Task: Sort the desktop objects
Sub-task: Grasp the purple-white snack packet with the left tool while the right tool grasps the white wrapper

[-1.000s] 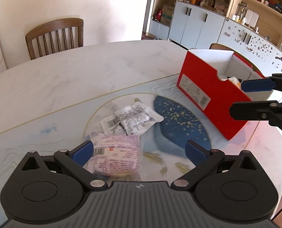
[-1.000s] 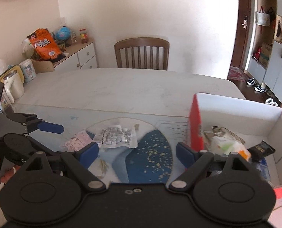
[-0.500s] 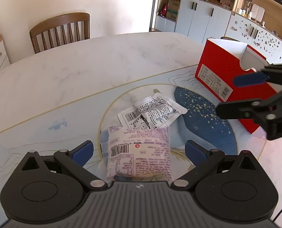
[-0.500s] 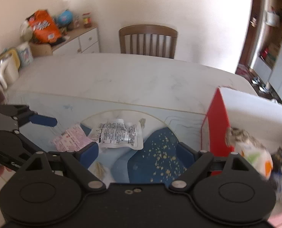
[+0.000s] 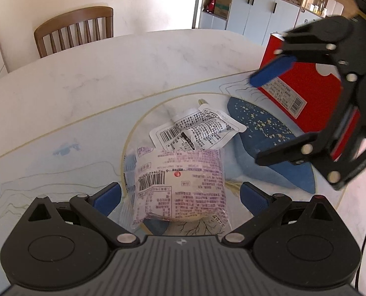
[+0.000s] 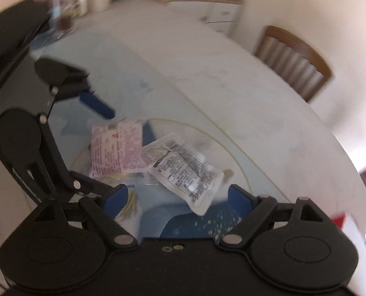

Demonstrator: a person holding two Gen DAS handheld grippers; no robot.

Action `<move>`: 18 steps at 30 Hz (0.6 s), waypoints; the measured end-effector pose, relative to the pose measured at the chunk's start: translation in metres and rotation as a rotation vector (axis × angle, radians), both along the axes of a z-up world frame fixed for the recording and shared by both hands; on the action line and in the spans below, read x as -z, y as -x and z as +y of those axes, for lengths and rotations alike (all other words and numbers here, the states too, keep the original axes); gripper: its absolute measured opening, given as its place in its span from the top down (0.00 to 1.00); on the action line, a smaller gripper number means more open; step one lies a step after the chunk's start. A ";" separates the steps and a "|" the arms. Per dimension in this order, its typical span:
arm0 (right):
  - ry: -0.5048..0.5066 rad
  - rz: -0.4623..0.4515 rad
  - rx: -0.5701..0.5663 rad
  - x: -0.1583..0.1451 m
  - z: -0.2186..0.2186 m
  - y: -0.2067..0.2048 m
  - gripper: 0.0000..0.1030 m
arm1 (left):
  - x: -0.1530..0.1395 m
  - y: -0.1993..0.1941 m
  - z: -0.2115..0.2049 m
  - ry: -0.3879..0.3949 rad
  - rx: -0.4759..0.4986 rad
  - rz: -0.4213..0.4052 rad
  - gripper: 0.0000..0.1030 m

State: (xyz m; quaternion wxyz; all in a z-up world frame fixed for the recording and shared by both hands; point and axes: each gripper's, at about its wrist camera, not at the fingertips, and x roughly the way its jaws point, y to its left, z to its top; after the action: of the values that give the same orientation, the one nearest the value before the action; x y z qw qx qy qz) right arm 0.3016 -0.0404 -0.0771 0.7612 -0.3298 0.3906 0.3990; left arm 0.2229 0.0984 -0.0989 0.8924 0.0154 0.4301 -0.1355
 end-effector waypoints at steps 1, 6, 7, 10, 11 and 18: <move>0.027 -0.002 -0.045 0.004 0.004 -0.003 0.18 | 0.001 -0.001 0.000 -0.002 -0.002 0.001 0.00; 0.133 -0.011 -0.236 0.018 0.016 -0.014 0.20 | 0.005 -0.003 -0.001 -0.003 -0.004 0.012 0.00; 0.146 -0.010 -0.267 0.021 0.018 -0.016 0.20 | 0.006 -0.003 -0.001 -0.001 -0.004 0.014 0.00; 0.171 -0.007 -0.331 0.028 0.026 -0.023 0.22 | 0.008 -0.005 -0.001 0.000 -0.009 0.019 0.00; 0.176 -0.006 -0.346 0.029 0.029 -0.025 0.22 | 0.009 -0.006 0.000 0.003 -0.011 0.022 0.00; 0.198 0.042 -0.420 0.040 0.040 -0.040 0.26 | 0.012 -0.009 0.001 -0.006 -0.022 0.019 0.00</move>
State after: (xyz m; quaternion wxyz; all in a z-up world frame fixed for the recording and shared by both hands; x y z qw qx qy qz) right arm 0.3411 -0.0004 -0.1175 0.6173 -0.4685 0.3664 0.5150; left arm 0.2321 0.0991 -0.1111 0.8897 0.0119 0.4391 -0.1246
